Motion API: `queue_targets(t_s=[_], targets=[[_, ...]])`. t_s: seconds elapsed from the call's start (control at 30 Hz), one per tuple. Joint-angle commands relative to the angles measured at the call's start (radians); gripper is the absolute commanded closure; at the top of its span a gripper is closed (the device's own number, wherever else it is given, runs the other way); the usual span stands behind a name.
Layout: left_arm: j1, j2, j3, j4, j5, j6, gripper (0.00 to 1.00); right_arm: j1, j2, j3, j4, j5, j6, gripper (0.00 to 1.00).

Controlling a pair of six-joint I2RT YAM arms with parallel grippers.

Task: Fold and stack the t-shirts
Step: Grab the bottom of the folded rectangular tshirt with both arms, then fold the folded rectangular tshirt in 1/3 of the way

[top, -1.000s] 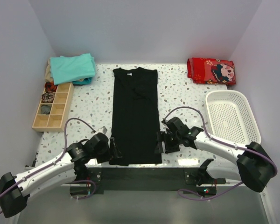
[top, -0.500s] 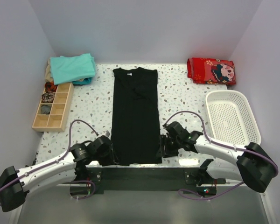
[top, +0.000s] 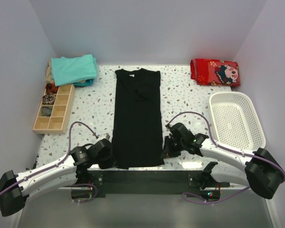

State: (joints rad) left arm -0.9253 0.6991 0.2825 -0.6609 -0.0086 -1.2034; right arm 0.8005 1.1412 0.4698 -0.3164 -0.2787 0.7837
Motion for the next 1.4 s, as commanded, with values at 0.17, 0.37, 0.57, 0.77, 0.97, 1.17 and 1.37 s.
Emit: queue_targets(t_s=[0.17, 0.37, 0.57, 0.77, 0.97, 1.17, 1.37], targets=[[-0.006, 0.108, 0.193, -0.019, -0.168, 0.064, 1.0, 0.005, -0.057, 0.144, -0.07, 0.079, -0.086, 0.97], [-0.006, 0.255, 0.32, 0.046, -0.232, 0.116, 1.0, 0.003, 0.032, 0.275, -0.098, 0.15, -0.162, 0.97], [0.009, 0.382, 0.454, 0.055, -0.336, 0.177, 1.0, -0.012, 0.153, 0.423, -0.135, 0.229, -0.254, 0.96], [0.158, 0.474, 0.509, 0.153, -0.282, 0.306, 1.0, -0.112, 0.285, 0.555, -0.132, 0.21, -0.346, 0.97], [0.264, 0.611, 0.593, 0.228, -0.26, 0.415, 1.0, -0.216, 0.449, 0.691, -0.131, 0.147, -0.422, 0.97], [0.342, 0.77, 0.665, 0.322, -0.191, 0.49, 1.0, -0.259, 0.594, 0.815, -0.148, 0.118, -0.452, 0.99], [0.401, 0.876, 0.718, 0.365, -0.171, 0.533, 1.0, -0.288, 0.678, 0.882, -0.165, 0.134, -0.469, 1.0]])
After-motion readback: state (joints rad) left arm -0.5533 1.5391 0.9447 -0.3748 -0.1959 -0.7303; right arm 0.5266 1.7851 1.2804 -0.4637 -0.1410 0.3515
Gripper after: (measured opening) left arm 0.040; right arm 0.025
